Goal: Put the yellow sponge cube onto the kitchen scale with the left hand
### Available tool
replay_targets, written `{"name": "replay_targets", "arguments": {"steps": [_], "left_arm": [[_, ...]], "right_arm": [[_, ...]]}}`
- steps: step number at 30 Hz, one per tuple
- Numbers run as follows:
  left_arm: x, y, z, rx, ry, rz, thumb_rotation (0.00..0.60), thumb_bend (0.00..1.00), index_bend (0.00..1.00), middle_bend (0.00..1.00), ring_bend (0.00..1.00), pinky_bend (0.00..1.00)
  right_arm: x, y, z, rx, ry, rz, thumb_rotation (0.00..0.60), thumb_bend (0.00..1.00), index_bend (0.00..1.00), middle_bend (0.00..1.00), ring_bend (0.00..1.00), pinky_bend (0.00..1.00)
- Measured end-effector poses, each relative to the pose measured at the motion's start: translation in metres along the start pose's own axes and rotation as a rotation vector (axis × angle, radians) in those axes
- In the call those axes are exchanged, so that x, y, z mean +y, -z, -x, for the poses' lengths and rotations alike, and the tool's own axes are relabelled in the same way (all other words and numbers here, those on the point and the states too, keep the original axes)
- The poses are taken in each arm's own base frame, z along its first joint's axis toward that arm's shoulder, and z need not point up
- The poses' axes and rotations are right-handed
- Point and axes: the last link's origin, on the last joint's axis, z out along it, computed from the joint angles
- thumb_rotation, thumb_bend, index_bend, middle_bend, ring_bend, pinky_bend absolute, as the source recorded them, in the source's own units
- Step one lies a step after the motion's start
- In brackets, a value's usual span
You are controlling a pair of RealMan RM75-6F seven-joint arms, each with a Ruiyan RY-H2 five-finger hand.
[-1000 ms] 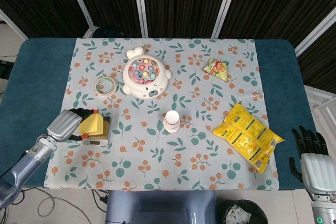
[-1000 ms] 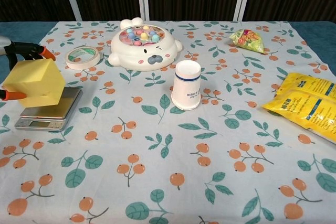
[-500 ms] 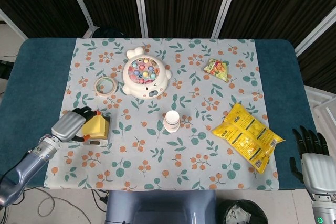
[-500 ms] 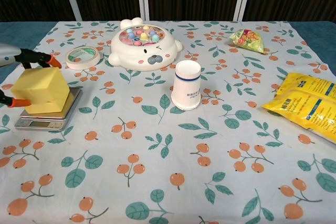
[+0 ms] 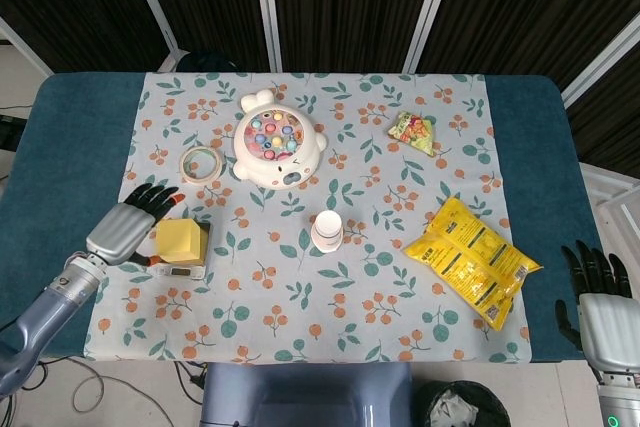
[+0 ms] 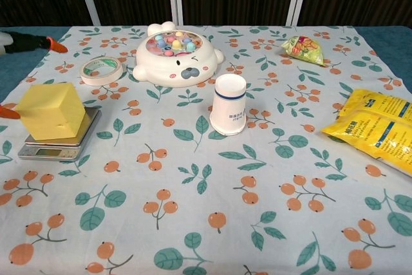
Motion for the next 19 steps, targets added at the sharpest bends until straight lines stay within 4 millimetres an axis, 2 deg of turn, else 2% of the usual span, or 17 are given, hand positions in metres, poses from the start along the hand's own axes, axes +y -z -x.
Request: {"name": "replay_targets", "arguments": {"steps": [3,5,11,19], "left_arm": [[-0.002,0.017,-0.014,0.102,-0.016,-0.028,0.600,0.07,0.03,0.00,0.00,0.03],[-0.007,0.036,-0.020,0.172,-0.020,-0.064,0.600,0.07,0.03,0.00,0.00,0.03],[-0.031,0.102,-0.016,0.288,0.013,-0.207,0.600,0.07,0.03,0.01,0.00,0.03],[-0.060,0.128,-0.001,0.292,0.144,-0.251,0.600,0.07,0.03,0.01,0.00,0.03]], "right_arm": [[-0.001,0.001,-0.001,0.002,0.001,-0.006,0.600,0.56,0.00,0.03,0.02,0.00],[-0.001,0.002,-0.001,0.002,0.000,-0.006,0.600,0.56,0.00,0.03,0.02,0.00],[-0.001,0.002,0.000,-0.004,-0.002,-0.010,0.600,0.56,0.00,0.03,0.02,0.00],[-0.002,0.003,-0.003,0.003,-0.007,-0.024,0.600,0.56,0.00,0.03,0.02,0.00]]}}
